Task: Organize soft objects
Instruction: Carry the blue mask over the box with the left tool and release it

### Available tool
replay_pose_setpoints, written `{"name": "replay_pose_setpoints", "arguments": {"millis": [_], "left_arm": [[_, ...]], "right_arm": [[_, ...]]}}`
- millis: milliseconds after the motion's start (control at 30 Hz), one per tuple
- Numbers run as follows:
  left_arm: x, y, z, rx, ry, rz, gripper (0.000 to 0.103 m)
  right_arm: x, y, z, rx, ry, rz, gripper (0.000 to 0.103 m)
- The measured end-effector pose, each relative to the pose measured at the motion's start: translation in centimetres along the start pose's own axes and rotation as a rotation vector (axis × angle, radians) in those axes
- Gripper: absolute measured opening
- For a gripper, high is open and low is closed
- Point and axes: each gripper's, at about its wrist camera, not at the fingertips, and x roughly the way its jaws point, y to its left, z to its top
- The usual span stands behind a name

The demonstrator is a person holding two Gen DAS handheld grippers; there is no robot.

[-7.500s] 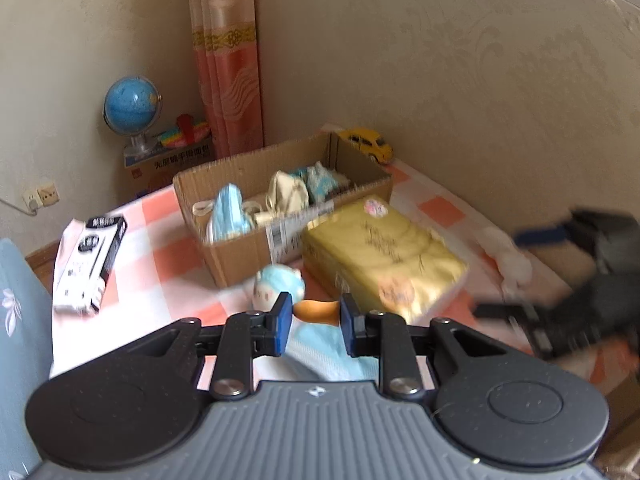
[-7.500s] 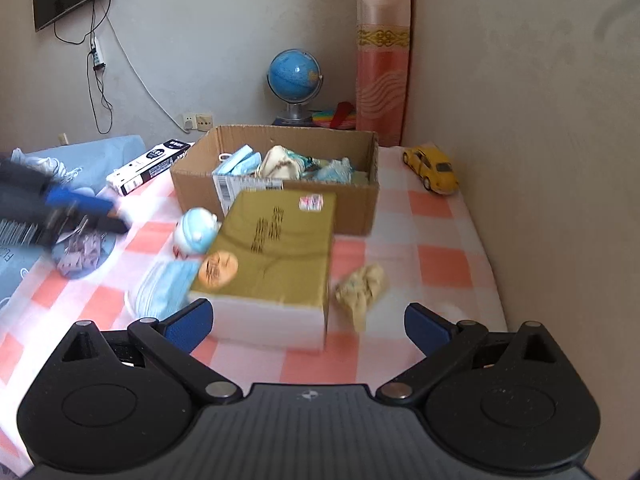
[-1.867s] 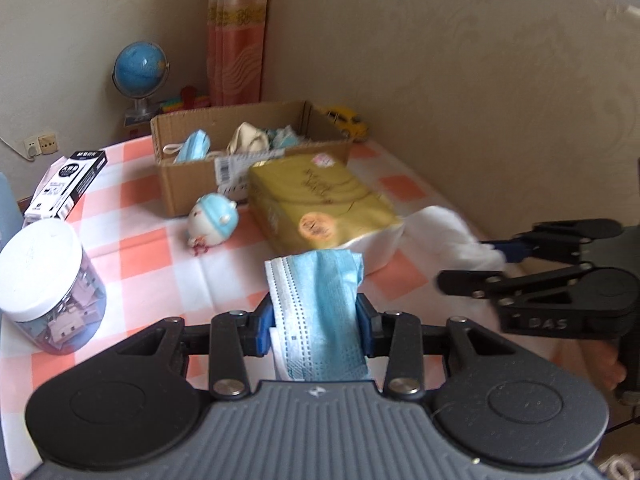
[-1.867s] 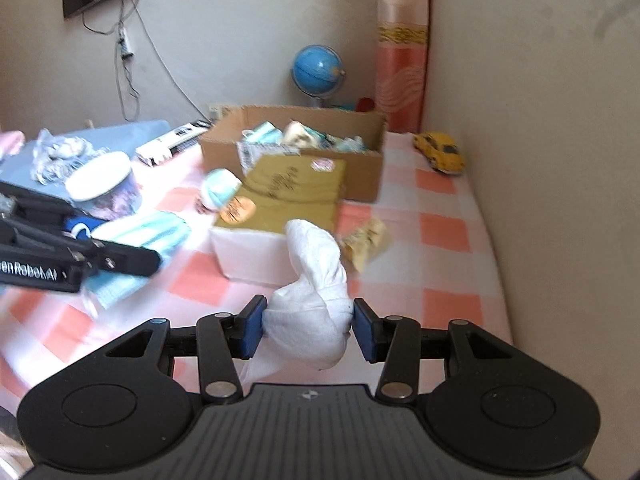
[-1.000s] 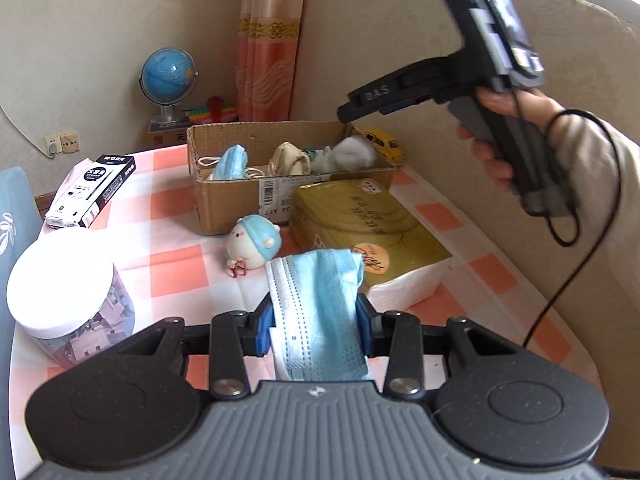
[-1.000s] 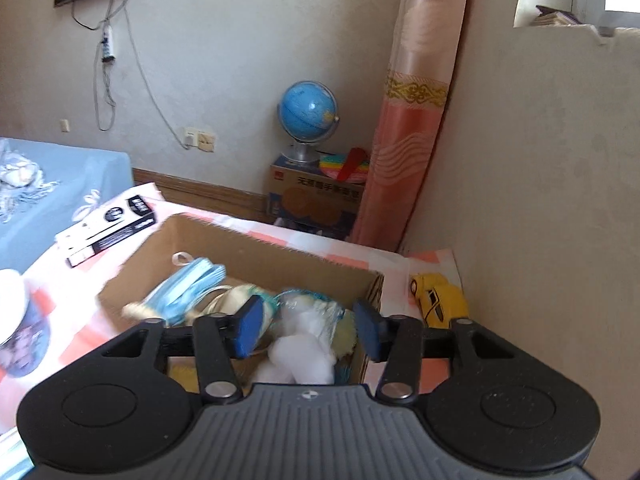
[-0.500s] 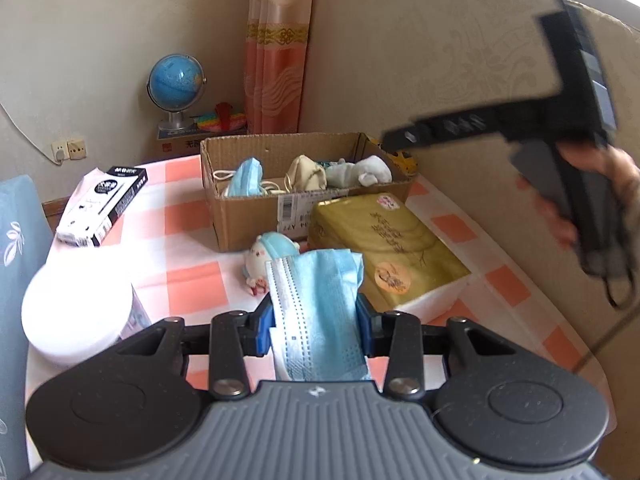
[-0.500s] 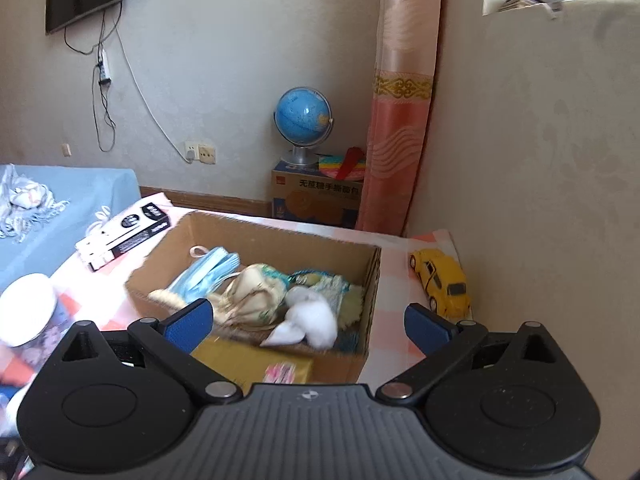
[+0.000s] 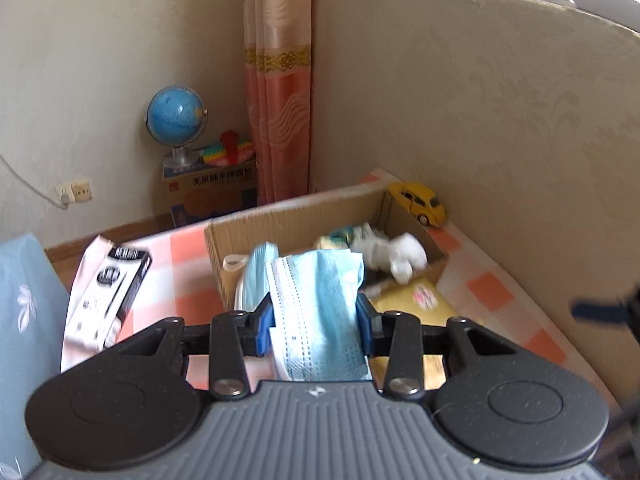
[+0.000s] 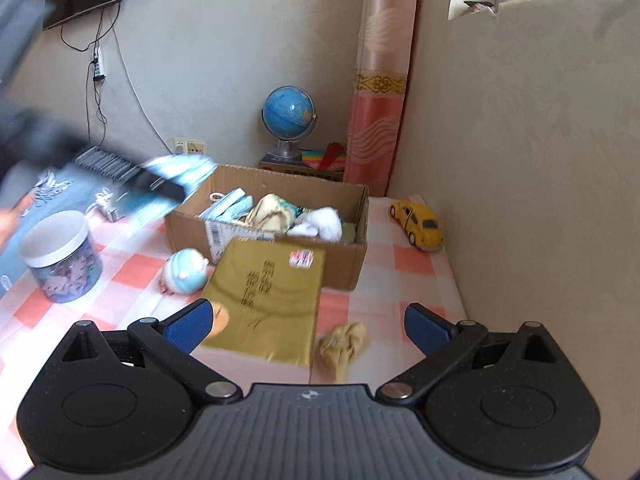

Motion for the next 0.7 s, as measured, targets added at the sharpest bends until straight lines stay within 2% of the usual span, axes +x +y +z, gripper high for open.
{"name": "replay_pose_setpoints", "arguments": {"millis": [167,300,433,467,500,567,700], "left_arm": [[3.6,0.3,3.1,-0.003,0.006,-0.013,0.039],[7.0,0.3,4.7,-0.004,0.056,-0.009,0.039],[9.5,0.3,5.5,0.004,0.064,0.026,0.040],[9.9,0.3,5.6,0.005,0.056,0.030,0.046],[10.3,0.3,5.6,0.010,0.058,0.034,0.064],[10.5,0.4,5.6,0.014,0.050,0.046,0.080],[9.2,0.5,5.3,0.013,0.028,0.051,0.086]], "right_arm": [[-1.3,-1.0,-0.7,0.057,-0.022,0.011,0.103],[-1.9,-2.1,-0.8,0.089,-0.029,-0.013,0.103],[-2.1,-3.1,-1.1,0.119,-0.031,-0.033,0.103],[-2.2,-3.4,-1.2,0.126,-0.029,-0.035,0.103],[-2.1,-3.5,-1.3,0.130,-0.026,-0.035,0.103],[-2.1,-3.7,-1.4,0.134,-0.022,-0.042,0.103],[-2.1,-3.9,-1.5,0.139,-0.023,-0.038,0.103]]}}
